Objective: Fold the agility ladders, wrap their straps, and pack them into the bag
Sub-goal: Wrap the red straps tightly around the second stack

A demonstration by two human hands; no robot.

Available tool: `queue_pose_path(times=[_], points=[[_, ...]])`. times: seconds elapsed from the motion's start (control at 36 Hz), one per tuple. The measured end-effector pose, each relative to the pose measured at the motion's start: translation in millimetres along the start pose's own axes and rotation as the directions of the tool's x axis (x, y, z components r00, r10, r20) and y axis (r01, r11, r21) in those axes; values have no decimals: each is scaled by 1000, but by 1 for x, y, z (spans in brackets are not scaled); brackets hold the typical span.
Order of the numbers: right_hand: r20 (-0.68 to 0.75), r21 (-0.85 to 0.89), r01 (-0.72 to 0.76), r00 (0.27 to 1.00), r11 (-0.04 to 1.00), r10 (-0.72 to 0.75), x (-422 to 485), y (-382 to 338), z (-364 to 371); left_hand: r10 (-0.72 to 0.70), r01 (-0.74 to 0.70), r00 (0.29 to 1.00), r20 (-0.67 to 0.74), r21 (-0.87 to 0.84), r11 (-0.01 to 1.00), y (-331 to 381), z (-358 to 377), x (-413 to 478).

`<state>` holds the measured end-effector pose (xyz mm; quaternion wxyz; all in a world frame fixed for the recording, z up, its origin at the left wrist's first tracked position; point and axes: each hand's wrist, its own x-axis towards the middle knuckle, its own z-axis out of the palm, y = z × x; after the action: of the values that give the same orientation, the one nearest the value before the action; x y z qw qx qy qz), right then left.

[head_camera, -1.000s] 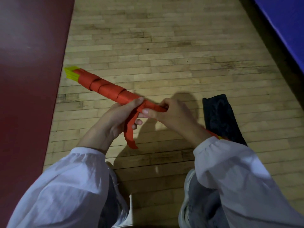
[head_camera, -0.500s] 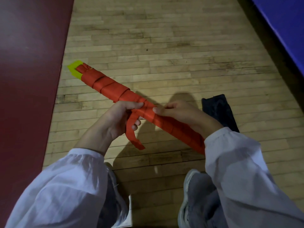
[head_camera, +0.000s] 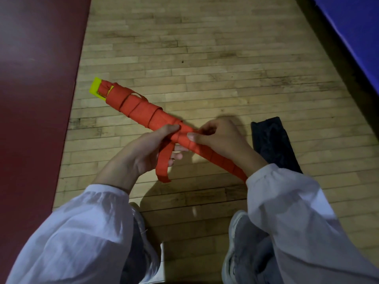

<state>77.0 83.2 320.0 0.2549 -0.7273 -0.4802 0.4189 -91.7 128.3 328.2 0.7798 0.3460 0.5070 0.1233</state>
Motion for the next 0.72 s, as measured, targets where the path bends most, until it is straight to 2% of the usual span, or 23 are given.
queue_pose_path(times=[0.17,0.31,0.39,0.47,0.56,0.64,0.72], points=[[-67,-216,160,982,963,-178,-7,-3,5,-1,1,1000,-27,-12,1000,-2,1,0],[-68,-277,232,963,932,-260,-11,-7,9,28,-30,995,-93,-16,999,-3,0,1],[-18,-270,238,967,933,-252,-10,-8,9,49,-49,990,-135,7,999,-2,-1,2],[120,-82,170,980,982,-160,-9,-9,1,78,-75,987,-138,26,997,-2,-2,2],[229,85,13,973,996,-32,-6,-6,-12,122,-116,983,-139,51,992,-2,-3,0],[356,78,-164,926,983,126,-3,2,-19,158,-150,979,-126,71,986,1,-2,-3],[513,103,-227,846,968,144,-3,2,-19,165,-157,979,-120,77,985,2,-2,-4]])
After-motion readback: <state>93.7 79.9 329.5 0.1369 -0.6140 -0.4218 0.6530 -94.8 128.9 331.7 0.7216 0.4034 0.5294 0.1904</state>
